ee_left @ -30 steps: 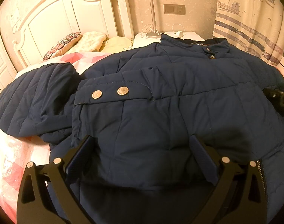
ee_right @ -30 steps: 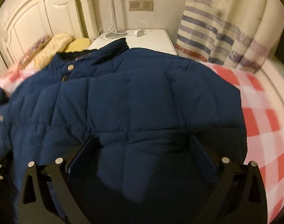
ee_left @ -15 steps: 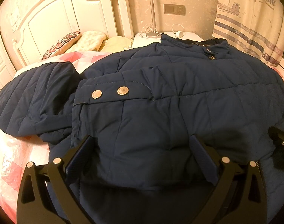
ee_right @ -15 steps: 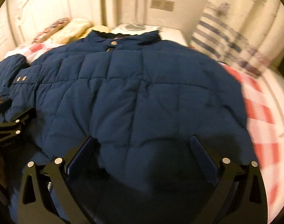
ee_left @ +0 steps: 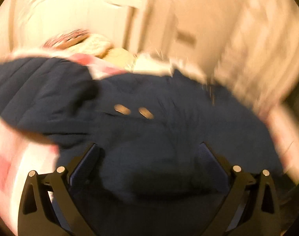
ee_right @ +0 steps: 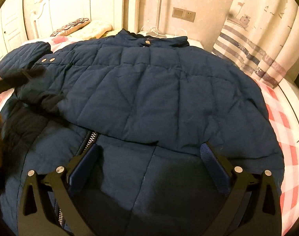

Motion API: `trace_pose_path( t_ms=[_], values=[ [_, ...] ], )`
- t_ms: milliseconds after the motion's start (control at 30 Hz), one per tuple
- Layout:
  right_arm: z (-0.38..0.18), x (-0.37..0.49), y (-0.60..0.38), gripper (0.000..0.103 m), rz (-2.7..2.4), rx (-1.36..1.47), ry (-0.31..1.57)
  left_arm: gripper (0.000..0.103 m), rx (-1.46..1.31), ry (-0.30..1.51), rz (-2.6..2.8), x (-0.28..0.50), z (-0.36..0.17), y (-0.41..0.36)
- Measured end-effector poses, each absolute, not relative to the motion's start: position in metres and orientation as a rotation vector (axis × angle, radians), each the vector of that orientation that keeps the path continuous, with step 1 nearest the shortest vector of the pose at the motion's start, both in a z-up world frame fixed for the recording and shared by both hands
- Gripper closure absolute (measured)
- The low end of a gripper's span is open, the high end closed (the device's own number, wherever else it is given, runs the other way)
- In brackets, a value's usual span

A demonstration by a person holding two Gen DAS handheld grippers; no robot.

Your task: Fold large clothes

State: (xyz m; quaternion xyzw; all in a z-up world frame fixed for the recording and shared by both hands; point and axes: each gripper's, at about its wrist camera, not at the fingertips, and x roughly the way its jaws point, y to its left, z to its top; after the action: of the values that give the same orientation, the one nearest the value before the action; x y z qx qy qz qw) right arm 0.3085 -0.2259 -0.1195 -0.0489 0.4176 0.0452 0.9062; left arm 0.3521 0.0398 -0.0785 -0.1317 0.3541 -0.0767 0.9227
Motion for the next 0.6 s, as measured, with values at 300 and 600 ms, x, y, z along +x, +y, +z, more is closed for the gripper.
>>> trace_pose_path(
  t_ms=[300, 600],
  values=[
    [-0.12, 0.312, -0.23, 0.005, 0.105, -0.083, 0.87, 0.009, -0.94, 0.622, 0.08, 0.316, -0.085, 0.274],
    [-0.122, 0.314, -0.233, 0.004, 0.124, -0.051, 0.881, 0.011, -1.149, 0.504, 0.037, 0.329, -0.087, 0.362]
  ],
)
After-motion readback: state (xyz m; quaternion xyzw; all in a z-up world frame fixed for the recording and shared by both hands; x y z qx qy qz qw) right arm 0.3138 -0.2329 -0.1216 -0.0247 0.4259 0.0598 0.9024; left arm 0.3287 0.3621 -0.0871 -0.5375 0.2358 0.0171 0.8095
